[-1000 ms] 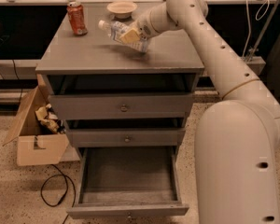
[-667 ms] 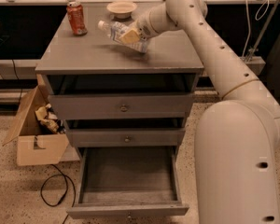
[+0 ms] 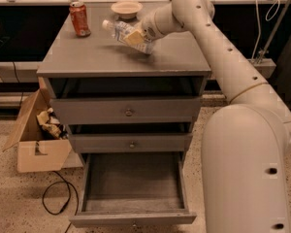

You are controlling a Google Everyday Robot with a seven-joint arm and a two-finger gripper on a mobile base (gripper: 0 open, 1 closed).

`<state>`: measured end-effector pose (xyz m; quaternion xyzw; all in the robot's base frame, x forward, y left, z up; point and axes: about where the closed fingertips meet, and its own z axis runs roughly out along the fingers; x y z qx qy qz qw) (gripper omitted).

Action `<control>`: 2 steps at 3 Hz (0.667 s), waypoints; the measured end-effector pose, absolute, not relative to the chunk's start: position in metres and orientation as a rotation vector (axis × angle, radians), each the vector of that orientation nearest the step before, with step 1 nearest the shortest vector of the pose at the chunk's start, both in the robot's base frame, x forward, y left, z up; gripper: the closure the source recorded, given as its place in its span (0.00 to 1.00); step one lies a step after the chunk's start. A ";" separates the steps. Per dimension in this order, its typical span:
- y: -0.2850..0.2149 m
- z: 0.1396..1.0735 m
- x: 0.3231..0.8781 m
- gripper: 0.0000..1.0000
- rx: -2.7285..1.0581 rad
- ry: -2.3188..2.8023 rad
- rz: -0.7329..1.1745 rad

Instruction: Pick blue plastic bottle from bottom drawer and place on counter

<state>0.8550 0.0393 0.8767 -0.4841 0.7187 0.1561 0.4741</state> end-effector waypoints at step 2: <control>0.043 0.882 0.856 0.00 -1.198 1.729 0.397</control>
Offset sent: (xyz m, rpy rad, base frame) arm 0.0005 -0.0048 0.0186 0.0234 -0.0382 0.0230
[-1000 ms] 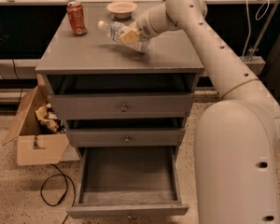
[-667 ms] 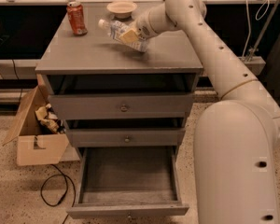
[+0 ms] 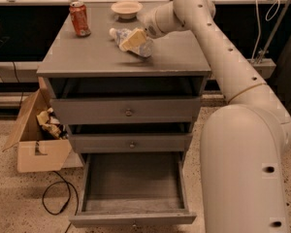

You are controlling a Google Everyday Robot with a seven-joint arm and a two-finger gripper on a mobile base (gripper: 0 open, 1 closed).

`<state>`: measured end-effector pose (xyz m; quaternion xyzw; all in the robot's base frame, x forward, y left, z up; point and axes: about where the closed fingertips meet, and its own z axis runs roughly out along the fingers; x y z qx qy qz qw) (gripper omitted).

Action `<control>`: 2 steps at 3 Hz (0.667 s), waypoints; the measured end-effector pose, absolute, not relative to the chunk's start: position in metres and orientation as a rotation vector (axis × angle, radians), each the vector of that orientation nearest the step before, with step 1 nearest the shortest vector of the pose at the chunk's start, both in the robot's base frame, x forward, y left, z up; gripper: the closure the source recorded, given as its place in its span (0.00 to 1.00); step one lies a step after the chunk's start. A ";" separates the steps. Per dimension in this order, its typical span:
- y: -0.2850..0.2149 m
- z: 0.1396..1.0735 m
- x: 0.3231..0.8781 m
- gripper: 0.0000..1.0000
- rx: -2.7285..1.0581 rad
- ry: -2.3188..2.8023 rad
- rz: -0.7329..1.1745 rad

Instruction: Pick blue plastic bottle from bottom drawer and place on counter

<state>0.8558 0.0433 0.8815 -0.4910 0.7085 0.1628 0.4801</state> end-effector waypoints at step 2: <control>-0.008 0.963 0.808 0.00 -1.047 1.544 0.362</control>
Offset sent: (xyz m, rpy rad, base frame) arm -0.1026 -0.1095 0.1380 0.2803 -0.3276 -0.1247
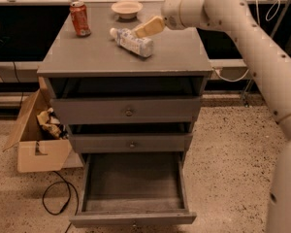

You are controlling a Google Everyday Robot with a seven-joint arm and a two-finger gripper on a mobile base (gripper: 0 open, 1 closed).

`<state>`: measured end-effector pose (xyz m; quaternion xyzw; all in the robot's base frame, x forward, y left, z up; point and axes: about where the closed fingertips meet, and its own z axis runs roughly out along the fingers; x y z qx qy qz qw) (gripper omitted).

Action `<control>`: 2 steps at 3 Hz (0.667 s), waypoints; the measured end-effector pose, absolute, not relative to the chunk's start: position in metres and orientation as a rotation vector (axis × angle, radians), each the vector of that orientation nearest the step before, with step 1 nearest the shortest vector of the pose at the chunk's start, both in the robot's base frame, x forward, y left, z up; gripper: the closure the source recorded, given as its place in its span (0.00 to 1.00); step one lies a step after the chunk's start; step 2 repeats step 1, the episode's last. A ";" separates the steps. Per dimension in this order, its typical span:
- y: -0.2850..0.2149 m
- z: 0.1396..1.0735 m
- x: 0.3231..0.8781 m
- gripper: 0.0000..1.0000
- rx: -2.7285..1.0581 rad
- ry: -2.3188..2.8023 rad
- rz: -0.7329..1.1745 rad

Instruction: Pick blue plastic bottle from bottom drawer and place on counter

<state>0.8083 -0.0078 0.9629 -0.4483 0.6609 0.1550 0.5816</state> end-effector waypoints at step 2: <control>-0.036 0.992 0.772 0.00 -0.955 1.427 0.368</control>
Offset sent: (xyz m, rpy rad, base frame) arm 0.0000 0.0000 0.0000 0.0000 0.0000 0.0000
